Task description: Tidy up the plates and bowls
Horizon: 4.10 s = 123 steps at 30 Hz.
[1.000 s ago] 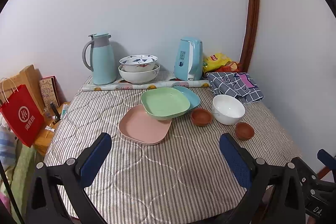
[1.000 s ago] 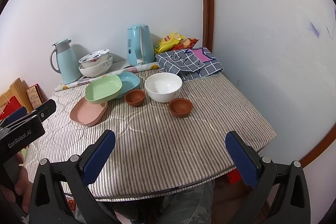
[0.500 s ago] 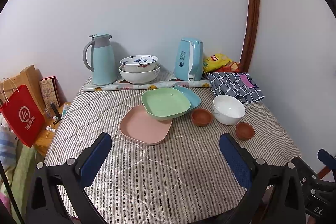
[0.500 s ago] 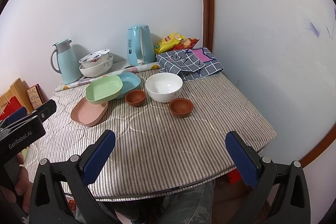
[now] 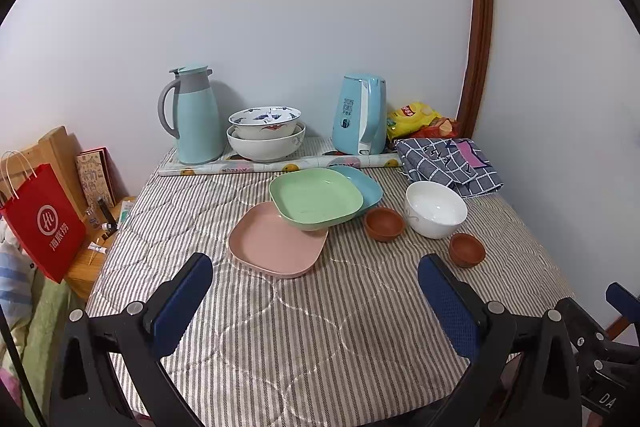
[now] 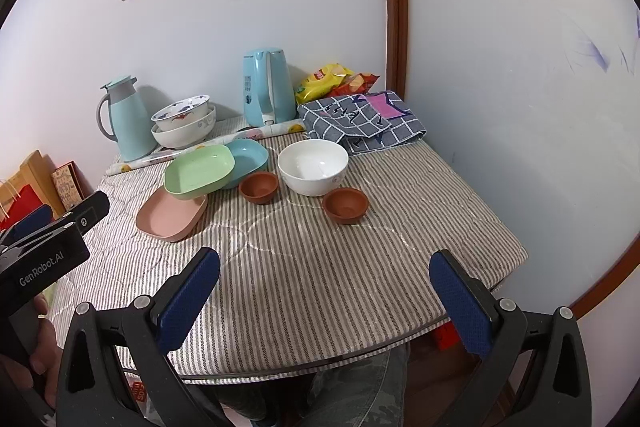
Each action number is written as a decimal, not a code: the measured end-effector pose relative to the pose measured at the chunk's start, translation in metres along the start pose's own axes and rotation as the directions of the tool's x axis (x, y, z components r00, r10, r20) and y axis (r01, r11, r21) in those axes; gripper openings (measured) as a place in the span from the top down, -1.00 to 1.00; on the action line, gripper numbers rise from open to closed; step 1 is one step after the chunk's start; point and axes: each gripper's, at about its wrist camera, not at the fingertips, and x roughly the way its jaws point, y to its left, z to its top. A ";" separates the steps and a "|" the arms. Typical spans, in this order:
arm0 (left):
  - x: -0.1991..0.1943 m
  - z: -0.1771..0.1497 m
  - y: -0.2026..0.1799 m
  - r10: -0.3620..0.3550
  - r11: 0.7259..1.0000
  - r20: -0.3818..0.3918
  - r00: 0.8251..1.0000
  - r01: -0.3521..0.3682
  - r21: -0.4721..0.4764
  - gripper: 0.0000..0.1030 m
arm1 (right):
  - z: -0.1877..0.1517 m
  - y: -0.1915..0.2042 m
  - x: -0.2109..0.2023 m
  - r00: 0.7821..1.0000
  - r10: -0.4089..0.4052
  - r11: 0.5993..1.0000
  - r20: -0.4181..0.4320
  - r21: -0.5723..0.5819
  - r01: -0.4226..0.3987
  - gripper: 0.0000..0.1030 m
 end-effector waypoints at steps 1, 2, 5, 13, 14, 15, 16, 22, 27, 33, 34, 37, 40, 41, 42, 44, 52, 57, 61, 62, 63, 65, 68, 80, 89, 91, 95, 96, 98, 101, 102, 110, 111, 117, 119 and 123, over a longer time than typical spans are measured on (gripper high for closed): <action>0.000 0.000 0.000 0.001 1.000 0.000 1.000 -0.001 -0.001 -1.00 | 0.000 0.000 0.000 1.000 0.000 1.000 -0.001 0.000 0.000 -1.00; 0.000 0.000 0.000 0.000 1.000 0.000 1.000 0.000 -0.001 -1.00 | 0.000 -0.001 0.000 1.000 0.000 1.000 -0.001 0.000 0.000 -1.00; 0.000 0.002 0.000 0.002 1.000 0.003 1.000 -0.002 0.003 -1.00 | 0.000 0.001 -0.001 1.000 0.001 1.000 0.003 0.000 -0.001 -1.00; 0.009 -0.001 0.000 -0.005 1.000 -0.009 1.000 0.005 -0.001 -1.00 | 0.003 0.001 0.001 1.000 0.013 1.000 0.003 0.001 -0.013 -1.00; 0.010 -0.001 0.000 -0.005 1.000 -0.011 1.000 0.005 0.001 -1.00 | 0.004 0.001 0.001 1.000 0.016 1.000 0.004 0.000 -0.016 -1.00; 0.012 -0.001 -0.001 -0.006 1.000 -0.014 1.000 0.006 0.003 -1.00 | 0.004 0.002 0.002 1.000 0.016 1.000 0.004 0.000 -0.016 -1.00; 0.013 -0.001 -0.001 -0.006 1.000 -0.016 1.000 0.006 0.004 -1.00 | 0.004 0.002 0.003 1.000 0.016 1.000 0.002 0.000 -0.016 -1.00; 0.018 0.002 0.000 -0.007 1.000 -0.017 1.000 0.007 0.007 -1.00 | 0.007 -0.001 0.012 0.999 0.046 0.999 0.002 0.016 -0.046 -0.99; 0.030 0.009 0.005 -0.010 1.000 -0.035 0.999 0.010 -0.004 -1.00 | 0.013 -0.003 0.021 0.999 0.051 0.998 0.004 0.031 -0.051 -1.00; 0.053 0.015 0.016 0.005 1.000 -0.073 0.997 -0.007 -0.023 -1.00 | 0.016 -0.002 0.046 0.999 0.031 0.999 -0.039 0.040 -0.030 -1.00; 0.056 0.016 0.018 0.007 1.000 -0.077 0.997 -0.009 -0.028 -1.00 | 0.017 -0.002 0.052 0.998 0.035 0.998 -0.053 0.044 -0.033 -0.99; 0.068 0.020 0.026 0.013 0.999 -0.094 0.996 -0.018 -0.046 -1.00 | 0.020 -0.001 0.065 0.996 0.041 0.998 -0.081 0.052 -0.037 -1.00; 0.083 0.027 0.033 0.023 0.998 -0.116 0.993 -0.030 -0.058 -1.00 | 0.026 0.003 0.075 0.996 0.019 0.999 -0.091 0.036 -0.016 -1.00; 0.087 0.029 0.035 0.025 0.998 -0.119 0.993 -0.032 -0.060 -1.00 | 0.029 0.005 0.079 0.996 0.008 1.000 -0.093 0.027 -0.006 -1.00; 0.091 0.032 0.037 0.026 0.998 -0.120 0.992 -0.033 -0.062 -1.00 | 0.032 0.007 0.082 0.995 0.001 1.000 -0.098 0.020 0.001 -1.00; 0.099 0.036 0.039 0.031 0.997 -0.127 0.991 -0.039 -0.061 -1.00 | 0.038 0.011 0.089 0.994 0.015 1.000 -0.107 0.009 -0.014 -1.00; 0.138 0.054 0.062 0.054 0.995 -0.165 0.985 -0.067 -0.073 -0.94 | 0.062 0.023 0.119 0.978 0.174 0.984 -0.111 0.055 -0.169 -1.00; 0.155 0.060 0.076 0.035 0.993 -0.180 0.983 -0.055 -0.109 -0.86 | 0.079 0.037 0.142 0.967 0.213 0.976 -0.137 0.073 -0.205 -0.88; 0.174 0.064 0.082 0.041 0.992 -0.203 0.978 -0.065 -0.111 -0.69 | 0.084 0.052 0.159 0.970 0.188 0.982 -0.152 0.020 -0.187 -0.62; 0.178 0.065 0.082 0.042 0.992 -0.207 0.977 -0.066 -0.111 -0.67 | 0.084 0.056 0.163 0.971 0.181 0.983 -0.157 0.010 -0.182 -0.59; 0.182 0.066 0.083 0.043 0.992 -0.212 0.976 -0.067 -0.109 -0.63 | 0.085 0.059 0.167 0.971 0.177 0.984 -0.164 0.003 -0.178 -0.58; 0.190 0.066 0.084 0.046 0.992 -0.220 0.974 -0.070 -0.103 -0.60 | 0.084 0.062 0.173 0.968 0.185 0.982 -0.172 0.005 -0.187 -0.57; 0.203 0.068 0.082 0.045 0.994 -0.232 0.972 -0.068 -0.091 -0.56 | 0.085 0.067 0.184 0.964 0.195 0.980 -0.183 0.006 -0.197 -0.53; 0.261 0.068 0.078 -0.001 0.994 -0.292 0.956 -0.031 -0.105 -0.34 | 0.091 0.089 0.235 0.946 0.221 0.974 -0.237 0.004 -0.227 -0.27; 0.301 0.075 0.080 -0.037 0.993 -0.321 0.946 -0.001 -0.116 -0.23 | 0.092 0.107 0.272 0.931 0.236 0.970 -0.279 0.009 -0.243 -0.16; 0.310 0.074 0.081 -0.048 0.993 -0.331 0.942 0.009 -0.120 -0.19 | 0.092 0.111 0.278 0.929 0.234 0.970 -0.288 0.008 -0.241 -0.16; 0.327 0.071 0.084 -0.076 0.988 -0.357 0.931 0.023 -0.150 -0.08 | 0.091 0.117 0.290 0.924 0.234 0.970 -0.304 0.010 -0.242 -0.15; 0.330 0.070 0.085 -0.081 0.988 -0.364 0.928 0.027 -0.150 -0.01 | 0.091 0.118 0.293 0.923 0.232 0.971 -0.308 0.010 -0.240 -0.15; 0.335 0.068 0.084 -0.085 0.988 -0.373 0.924 0.030 -0.150 0.01 | 0.089 0.121 0.300 0.921 0.222 0.972 -0.320 0.005 -0.233 -0.13; 0.341 0.065 0.084 -0.094 0.987 -0.384 0.919 0.036 -0.157 0.06 | 0.088 0.125 0.310 0.917 0.211 0.974 -0.338 -0.004 -0.225 -0.09; 0.343 0.064 0.085 -0.098 0.986 -0.387 0.917 0.038 -0.160 0.11 | 0.087 0.127 0.312 0.916 0.209 0.975 -0.342 -0.004 -0.224 -0.05; 0.348 0.060 0.085 -0.174 0.975 -0.395 0.902 0.100 -0.200 0.58 | 0.082 0.144 0.322 0.904 0.217 0.967 -0.369 -0.043 -0.250 0.47; 0.348 0.060 0.083 -0.181 0.974 -0.393 0.901 0.108 -0.201 0.67 | 0.082 0.145 0.323 0.902 0.223 0.966 -0.370 -0.041 -0.256 0.59; 0.338 0.061 0.078 -0.190 0.974 -0.384 0.904 0.124 -0.190 0.77 | 0.082 0.145 0.319 0.911 0.212 0.969 -0.354 -0.042 -0.242 0.74; 0.329 0.062 0.078 -0.196 0.972 -0.376 0.906 0.130 -0.193 0.78 | 0.083 0.140 0.317 0.910 0.217 0.970 -0.353 -0.025 -0.241 0.75; 0.314 0.066 0.077 -0.191 0.974 -0.359 0.914 0.132 -0.183 0.78 | 0.087 0.132 0.301 0.914 0.237 0.968 -0.328 0.001 -0.251 0.76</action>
